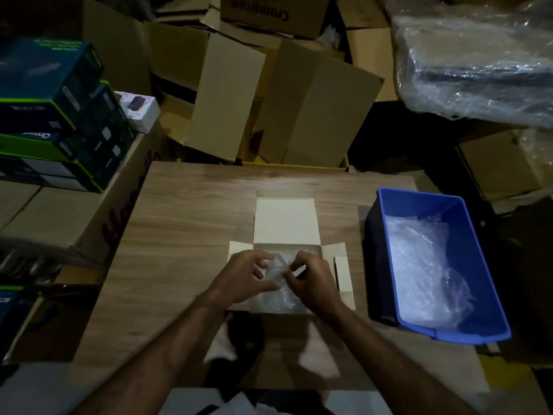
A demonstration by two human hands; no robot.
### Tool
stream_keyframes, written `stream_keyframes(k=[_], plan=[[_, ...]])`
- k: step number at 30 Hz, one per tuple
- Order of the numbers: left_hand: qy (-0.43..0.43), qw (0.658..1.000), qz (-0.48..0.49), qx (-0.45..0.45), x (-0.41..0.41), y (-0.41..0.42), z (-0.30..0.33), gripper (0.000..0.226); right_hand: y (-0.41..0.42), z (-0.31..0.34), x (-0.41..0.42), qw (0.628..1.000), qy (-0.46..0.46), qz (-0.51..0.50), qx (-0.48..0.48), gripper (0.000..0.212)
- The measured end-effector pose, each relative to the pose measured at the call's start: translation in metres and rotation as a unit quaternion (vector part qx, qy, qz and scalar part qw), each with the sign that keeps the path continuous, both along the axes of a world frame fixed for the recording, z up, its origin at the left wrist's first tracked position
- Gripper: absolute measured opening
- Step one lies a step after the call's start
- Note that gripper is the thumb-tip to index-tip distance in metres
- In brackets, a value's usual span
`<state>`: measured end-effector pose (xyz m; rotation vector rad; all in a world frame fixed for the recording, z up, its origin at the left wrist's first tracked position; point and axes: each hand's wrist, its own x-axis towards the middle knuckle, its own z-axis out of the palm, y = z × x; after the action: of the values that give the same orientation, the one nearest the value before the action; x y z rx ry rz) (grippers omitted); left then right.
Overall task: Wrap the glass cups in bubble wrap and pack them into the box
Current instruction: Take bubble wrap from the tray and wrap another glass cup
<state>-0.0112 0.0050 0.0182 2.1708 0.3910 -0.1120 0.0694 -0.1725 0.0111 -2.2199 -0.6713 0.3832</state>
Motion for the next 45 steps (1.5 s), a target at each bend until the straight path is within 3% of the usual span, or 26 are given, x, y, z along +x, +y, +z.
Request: stream_keyframes(k=[9,14,17,19,24,28,33,37,41,45], plan=[[-0.056,0.978,-0.053,0.192,0.003,-0.01,-0.039,0.032,-0.006,-0.04,-0.009,0.999,0.041,-0.021,-0.017,0.017],[-0.021,0.948,-0.094,0.302,0.001,-0.017,-0.046,0.044,-0.017,-0.039,-0.006,0.998,0.058,0.022,-0.033,0.013],[-0.011,0.931,-0.133,0.339,0.001,-0.019,-0.048,0.049,-0.028,-0.03,0.007,0.999,0.019,-0.028,-0.024,0.023],[-0.021,0.926,-0.149,0.345,0.001,-0.017,-0.049,0.049,-0.029,-0.025,0.018,0.998,-0.027,-0.008,-0.055,0.038],[-0.043,0.902,-0.199,0.381,0.005,-0.014,-0.043,0.048,-0.015,-0.019,0.035,0.961,-0.059,0.166,-0.214,0.07],[-0.01,0.901,-0.21,0.379,0.008,-0.013,-0.04,0.041,-0.012,-0.024,0.044,0.951,-0.052,0.18,-0.245,0.059],[-0.04,0.902,-0.231,0.362,0.006,-0.011,-0.04,0.052,-0.008,-0.025,0.052,0.943,-0.049,0.181,-0.276,0.044],[-0.04,0.905,-0.243,0.346,0.002,-0.008,-0.044,0.065,-0.007,-0.025,0.05,0.936,-0.064,0.193,-0.288,0.049],[-0.044,0.912,-0.22,0.342,-0.001,-0.011,-0.039,0.058,-0.02,-0.02,0.038,0.938,-0.111,0.205,-0.257,0.064],[-0.045,0.915,-0.213,0.341,-0.003,-0.016,-0.036,0.055,-0.036,-0.006,0.031,0.952,-0.153,0.172,-0.202,0.063]])
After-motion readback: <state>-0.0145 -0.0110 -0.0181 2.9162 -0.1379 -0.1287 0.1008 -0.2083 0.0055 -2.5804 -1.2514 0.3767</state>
